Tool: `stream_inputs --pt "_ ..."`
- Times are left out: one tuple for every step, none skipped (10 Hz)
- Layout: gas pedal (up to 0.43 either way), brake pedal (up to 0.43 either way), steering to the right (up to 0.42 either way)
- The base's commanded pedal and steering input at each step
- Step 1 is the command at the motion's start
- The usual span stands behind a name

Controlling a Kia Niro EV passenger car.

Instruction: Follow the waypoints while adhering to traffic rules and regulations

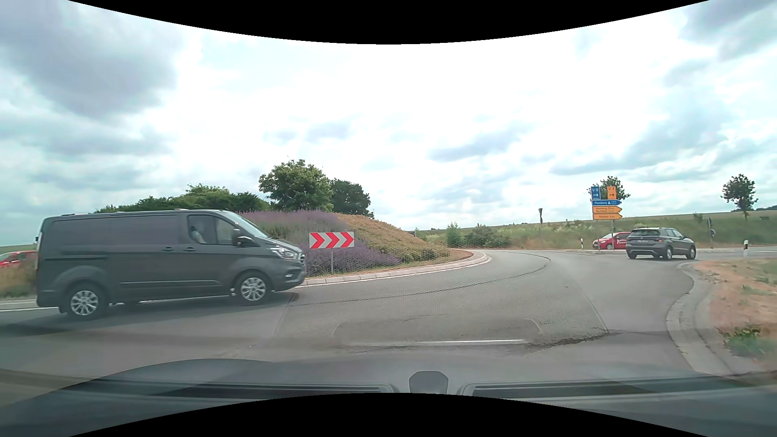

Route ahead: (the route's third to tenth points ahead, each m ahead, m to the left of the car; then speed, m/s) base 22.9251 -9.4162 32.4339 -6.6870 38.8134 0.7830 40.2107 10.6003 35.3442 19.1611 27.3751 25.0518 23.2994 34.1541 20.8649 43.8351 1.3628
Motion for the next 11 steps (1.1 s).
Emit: stream_inputs --pt "0.331 0.0 0.176" --pt "0.398 0.0 0.181" --pt "0.409 0.0 0.189" --pt "0.429 0.0 0.197" --pt "0.429 0.0 0.21" --pt "0.429 0.0 0.225" --pt "0.429 0.0 0.241" --pt "0.449 0.0 0.261" --pt "0.449 0.0 0.281" --pt "0.449 0.0 0.301" --pt "0.449 0.0 0.319"
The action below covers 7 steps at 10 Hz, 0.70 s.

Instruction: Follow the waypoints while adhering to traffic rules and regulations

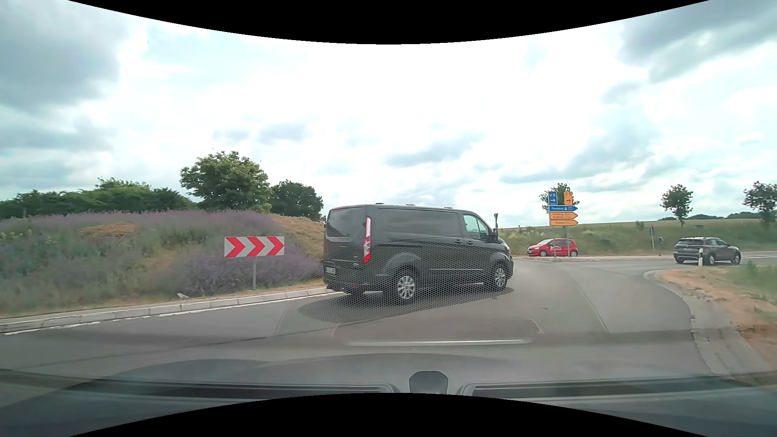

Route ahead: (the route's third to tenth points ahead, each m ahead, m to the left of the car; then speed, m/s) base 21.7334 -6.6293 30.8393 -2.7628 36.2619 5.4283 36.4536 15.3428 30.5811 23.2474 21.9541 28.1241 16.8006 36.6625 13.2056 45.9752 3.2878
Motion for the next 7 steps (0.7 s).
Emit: stream_inputs --pt "0.429 0.0 0.332" --pt "0.398 0.0 0.342" --pt "0.378 0.0 0.349" --pt "0.358 0.0 0.358" --pt "0.358 0.0 0.363" --pt "0.358 0.0 0.362" --pt "0.35 0.0 0.364"
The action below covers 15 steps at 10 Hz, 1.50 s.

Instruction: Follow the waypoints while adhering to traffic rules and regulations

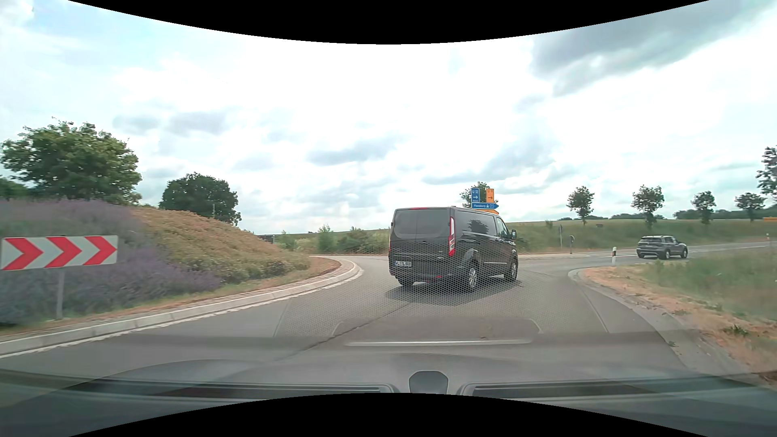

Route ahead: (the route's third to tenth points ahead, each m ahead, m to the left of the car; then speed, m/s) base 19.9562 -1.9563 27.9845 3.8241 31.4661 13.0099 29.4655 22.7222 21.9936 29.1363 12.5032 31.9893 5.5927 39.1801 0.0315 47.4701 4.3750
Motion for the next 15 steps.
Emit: stream_inputs --pt "0.35 0.0 0.363" --pt "0.35 0.0 0.356" --pt "0.35 0.0 0.341" --pt "0.35 0.0 0.315" --pt "0.35 0.0 0.281" --pt "0.339 0.0 0.236" --pt "0.339 0.0 0.181" --pt "0.331 0.0 0.133" --pt "0.331 0.0 0.08" --pt "0.311 0.0 0.043" --pt "0.299 0.0 0.016" --pt "0.26 0.0 -0.016" --pt "0.24 0.0 -0.051" --pt "0.22 0.0 -0.085" --pt "0.209 0.0 -0.122"
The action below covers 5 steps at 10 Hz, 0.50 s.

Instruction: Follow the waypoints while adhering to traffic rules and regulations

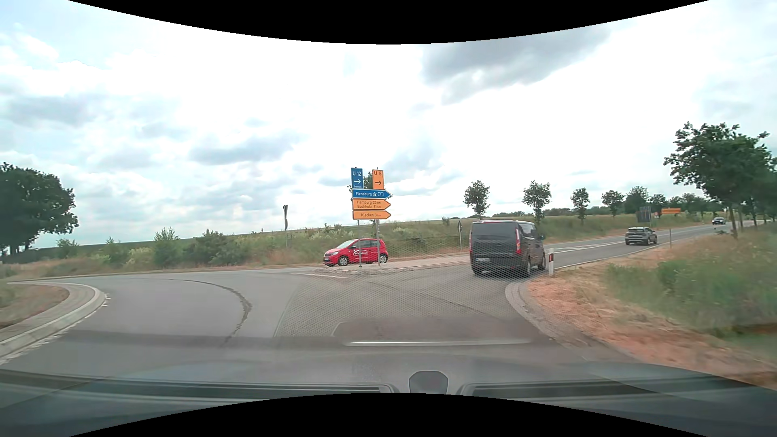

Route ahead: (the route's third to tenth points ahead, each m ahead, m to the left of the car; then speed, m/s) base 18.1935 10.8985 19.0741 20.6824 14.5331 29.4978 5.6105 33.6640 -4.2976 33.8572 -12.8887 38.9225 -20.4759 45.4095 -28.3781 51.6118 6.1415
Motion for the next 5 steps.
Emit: stream_inputs --pt "0.197 0.0 -0.148" --pt "0.197 0.0 -0.17" --pt "0.197 0.0 -0.182" --pt "0.197 0.0 -0.189" --pt "0.197 0.0 -0.197"
